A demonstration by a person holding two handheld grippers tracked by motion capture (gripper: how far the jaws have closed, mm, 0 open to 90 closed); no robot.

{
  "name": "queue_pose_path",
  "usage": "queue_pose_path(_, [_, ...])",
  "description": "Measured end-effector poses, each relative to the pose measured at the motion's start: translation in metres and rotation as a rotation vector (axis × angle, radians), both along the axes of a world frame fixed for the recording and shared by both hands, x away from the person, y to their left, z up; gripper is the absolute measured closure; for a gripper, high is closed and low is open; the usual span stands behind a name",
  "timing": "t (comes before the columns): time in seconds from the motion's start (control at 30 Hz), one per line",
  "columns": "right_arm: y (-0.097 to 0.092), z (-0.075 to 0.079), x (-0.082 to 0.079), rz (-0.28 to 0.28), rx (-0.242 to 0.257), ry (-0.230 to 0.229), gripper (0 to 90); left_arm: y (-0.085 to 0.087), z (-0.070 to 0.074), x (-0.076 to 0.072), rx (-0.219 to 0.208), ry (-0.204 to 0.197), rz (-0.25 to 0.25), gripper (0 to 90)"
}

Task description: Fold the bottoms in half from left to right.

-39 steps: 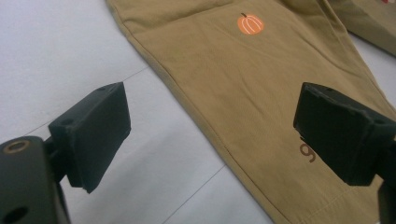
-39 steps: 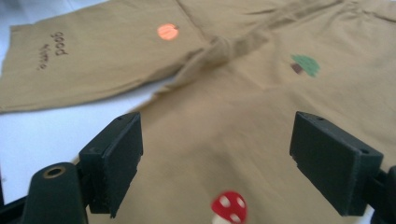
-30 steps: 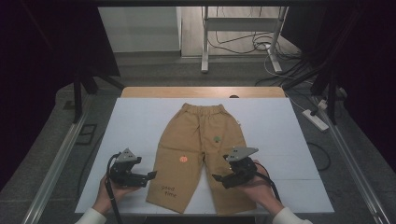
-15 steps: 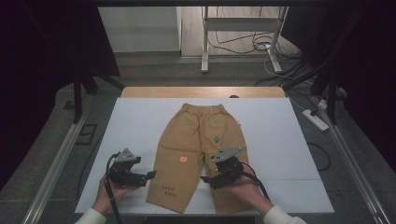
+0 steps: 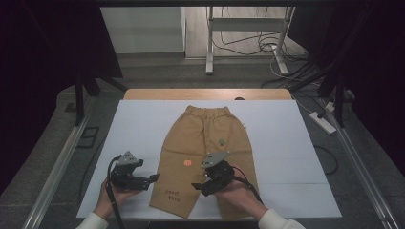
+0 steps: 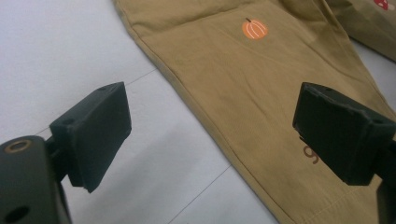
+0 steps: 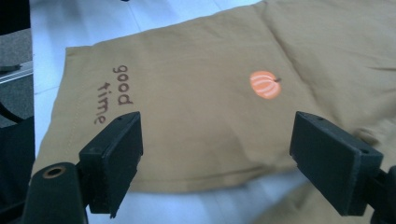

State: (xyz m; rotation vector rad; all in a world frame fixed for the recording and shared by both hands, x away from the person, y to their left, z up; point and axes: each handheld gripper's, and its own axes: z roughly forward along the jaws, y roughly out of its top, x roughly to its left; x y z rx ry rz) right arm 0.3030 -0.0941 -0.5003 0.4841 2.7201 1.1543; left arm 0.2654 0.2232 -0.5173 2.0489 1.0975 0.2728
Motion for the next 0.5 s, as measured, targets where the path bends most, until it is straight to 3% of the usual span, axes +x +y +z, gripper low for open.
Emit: queue_pose_path(0.5, [0.036, -0.008, -0.005, 0.060, -0.018, 0.010, 17.5, 0.002, 0.001, 0.000, -0.015, -0.005, 0.003, 11.9])
